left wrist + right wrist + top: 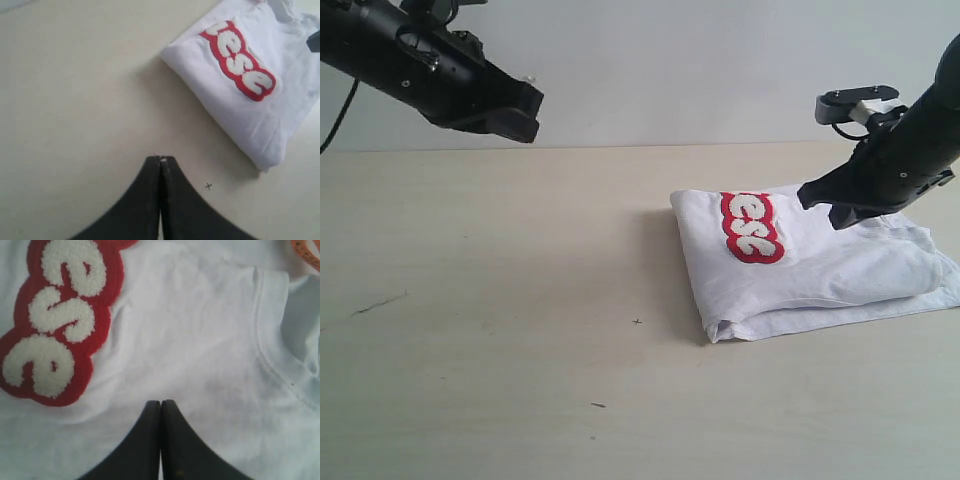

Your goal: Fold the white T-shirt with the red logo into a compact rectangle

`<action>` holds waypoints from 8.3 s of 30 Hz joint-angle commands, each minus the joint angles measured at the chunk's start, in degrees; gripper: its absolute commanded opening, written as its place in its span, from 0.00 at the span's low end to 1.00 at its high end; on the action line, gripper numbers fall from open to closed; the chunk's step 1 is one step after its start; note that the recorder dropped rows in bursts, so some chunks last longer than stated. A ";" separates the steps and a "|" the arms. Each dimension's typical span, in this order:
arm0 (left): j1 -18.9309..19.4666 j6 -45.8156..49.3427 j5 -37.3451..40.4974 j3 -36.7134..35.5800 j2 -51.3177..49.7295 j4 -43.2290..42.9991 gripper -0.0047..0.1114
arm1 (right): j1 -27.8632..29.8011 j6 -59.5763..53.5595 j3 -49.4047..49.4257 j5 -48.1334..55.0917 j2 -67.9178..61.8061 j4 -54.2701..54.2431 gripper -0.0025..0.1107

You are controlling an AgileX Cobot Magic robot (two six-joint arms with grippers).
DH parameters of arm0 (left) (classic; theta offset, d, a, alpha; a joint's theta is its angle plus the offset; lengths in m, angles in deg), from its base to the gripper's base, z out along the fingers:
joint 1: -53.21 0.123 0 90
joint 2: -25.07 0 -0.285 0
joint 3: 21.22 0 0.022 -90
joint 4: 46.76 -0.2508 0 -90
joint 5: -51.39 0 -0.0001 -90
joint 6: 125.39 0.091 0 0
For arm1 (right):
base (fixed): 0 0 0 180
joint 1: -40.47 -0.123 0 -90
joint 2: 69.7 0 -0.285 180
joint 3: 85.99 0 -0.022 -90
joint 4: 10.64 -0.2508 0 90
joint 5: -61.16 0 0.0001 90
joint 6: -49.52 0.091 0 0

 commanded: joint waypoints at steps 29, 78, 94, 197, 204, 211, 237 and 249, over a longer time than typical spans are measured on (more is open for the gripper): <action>-0.60 -0.65 -4.13 -8.06 23.48 -2.23 0.04 | -10.96 -5.42 -0.21 -4.41 -16.50 -10.07 0.02; -0.71 -0.52 -24.42 -34.22 64.65 0.07 0.04 | -23.67 2.52 17.41 -17.46 49.87 -8.37 0.02; -0.71 -0.52 -25.35 -39.88 76.56 2.55 0.04 | -23.67 2.52 28.63 -22.50 79.72 -8.91 0.02; 8.09 -37.19 -27.14 -49.47 97.84 -27.63 0.04 | -23.42 8.12 29.91 -0.52 108.68 -4.00 0.02; 10.81 -44.39 -34.40 -58.02 97.84 -33.41 0.04 | -23.42 8.12 29.91 -0.52 108.68 -4.00 0.02; 15.49 -44.39 -37.09 -65.39 97.84 -33.41 0.04 | -23.42 8.12 29.91 -0.52 108.68 -4.00 0.02; 17.44 -40.54 -43.66 -76.80 97.84 -33.41 0.04 | -23.42 8.12 29.91 -0.37 108.68 -3.98 0.02; 17.44 -40.54 -39.44 -79.41 97.84 -33.41 0.04 | -23.42 8.12 29.91 -0.37 108.68 -3.98 0.02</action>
